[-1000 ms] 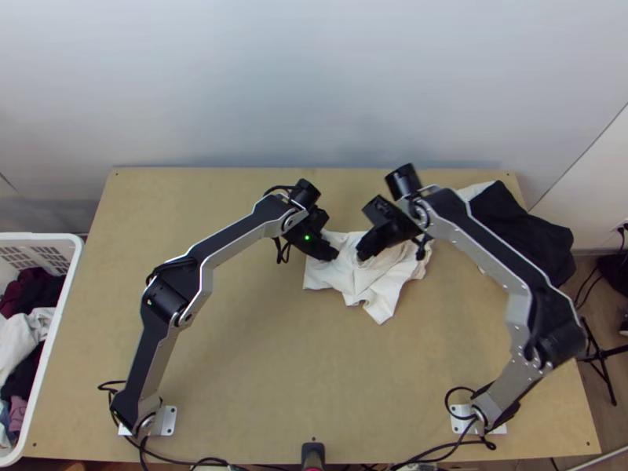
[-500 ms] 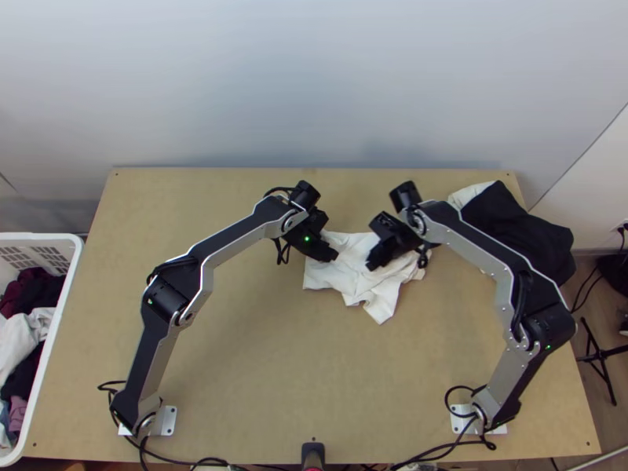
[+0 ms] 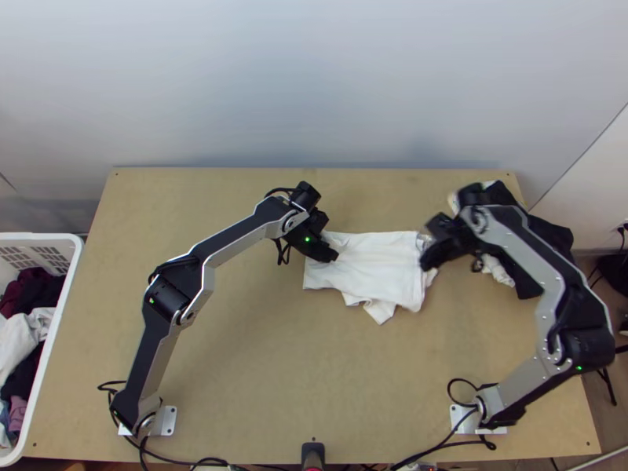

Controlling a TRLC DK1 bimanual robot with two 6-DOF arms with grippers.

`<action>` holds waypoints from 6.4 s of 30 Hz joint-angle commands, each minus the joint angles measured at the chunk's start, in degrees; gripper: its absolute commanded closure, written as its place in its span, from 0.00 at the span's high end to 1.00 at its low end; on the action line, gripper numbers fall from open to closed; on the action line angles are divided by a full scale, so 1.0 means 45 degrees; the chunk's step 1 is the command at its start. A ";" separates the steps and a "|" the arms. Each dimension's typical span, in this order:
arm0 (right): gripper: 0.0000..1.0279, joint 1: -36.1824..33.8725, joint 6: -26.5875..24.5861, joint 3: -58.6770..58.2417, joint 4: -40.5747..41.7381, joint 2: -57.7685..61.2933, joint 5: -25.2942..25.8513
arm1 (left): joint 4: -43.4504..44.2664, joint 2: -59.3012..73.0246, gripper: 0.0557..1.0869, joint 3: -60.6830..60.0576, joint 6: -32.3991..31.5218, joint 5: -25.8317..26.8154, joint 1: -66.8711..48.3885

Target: Fold the t-shirt

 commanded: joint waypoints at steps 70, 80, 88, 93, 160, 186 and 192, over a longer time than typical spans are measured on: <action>0.42 0.1214 0.6990 0.0531 0.2488 0.3416 -0.5710 | -0.3113 -0.5642 0.96 -0.3270 0.1008 0.2151 0.4127; 0.03 0.1487 0.7361 0.0082 0.2976 0.3045 -0.6120 | -0.3015 -0.6052 0.96 -0.3778 0.1008 0.2112 0.4439; 0.03 0.1409 0.8025 0.1976 0.2097 0.1189 -0.6491 | -0.2996 -0.6072 0.96 -0.3934 0.1008 0.2112 0.4674; 0.03 0.0569 0.8298 0.3929 0.1375 0.0974 -0.6726 | -0.2918 -0.6072 0.96 -0.4110 0.1008 0.2112 0.4752; 0.26 -1.1911 0.5466 0.3402 0.1004 0.3845 -0.6862 | -0.2175 -0.6599 0.96 -0.7156 0.2375 0.2190 0.5396; 0.96 -1.3298 0.2849 0.3949 -0.2200 0.1755 -0.5007 | -0.2156 -0.6834 0.96 -0.7215 0.2297 0.2210 0.5279; 0.96 -1.3220 0.2244 0.3519 -0.3118 0.0056 -0.4948 | -0.2078 -0.7146 0.96 -0.7391 0.2199 0.2190 0.5240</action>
